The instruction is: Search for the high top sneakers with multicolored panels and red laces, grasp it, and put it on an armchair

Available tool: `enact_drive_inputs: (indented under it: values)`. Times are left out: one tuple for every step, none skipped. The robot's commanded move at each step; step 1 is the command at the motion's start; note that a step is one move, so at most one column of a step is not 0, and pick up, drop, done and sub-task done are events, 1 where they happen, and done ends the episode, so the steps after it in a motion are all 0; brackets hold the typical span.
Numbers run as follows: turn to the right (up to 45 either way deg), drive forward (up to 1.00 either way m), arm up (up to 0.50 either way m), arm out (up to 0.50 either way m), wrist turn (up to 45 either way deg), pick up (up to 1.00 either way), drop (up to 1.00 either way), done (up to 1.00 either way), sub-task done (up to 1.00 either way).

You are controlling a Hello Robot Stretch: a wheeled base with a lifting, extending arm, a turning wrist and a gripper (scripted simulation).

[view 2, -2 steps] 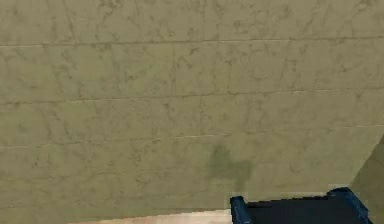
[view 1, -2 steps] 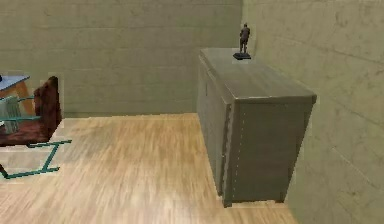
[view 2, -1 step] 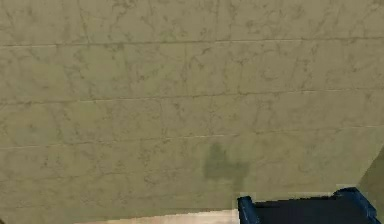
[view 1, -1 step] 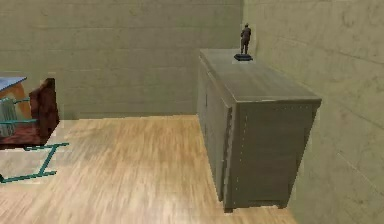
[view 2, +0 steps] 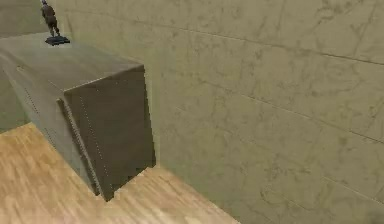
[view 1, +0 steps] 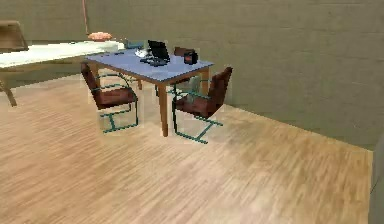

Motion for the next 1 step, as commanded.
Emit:
enact_drive_inputs:
  values:
    - [-33.0,0.0,0.0,0.0,0.0,0.0,0.0,0.0,0.0]
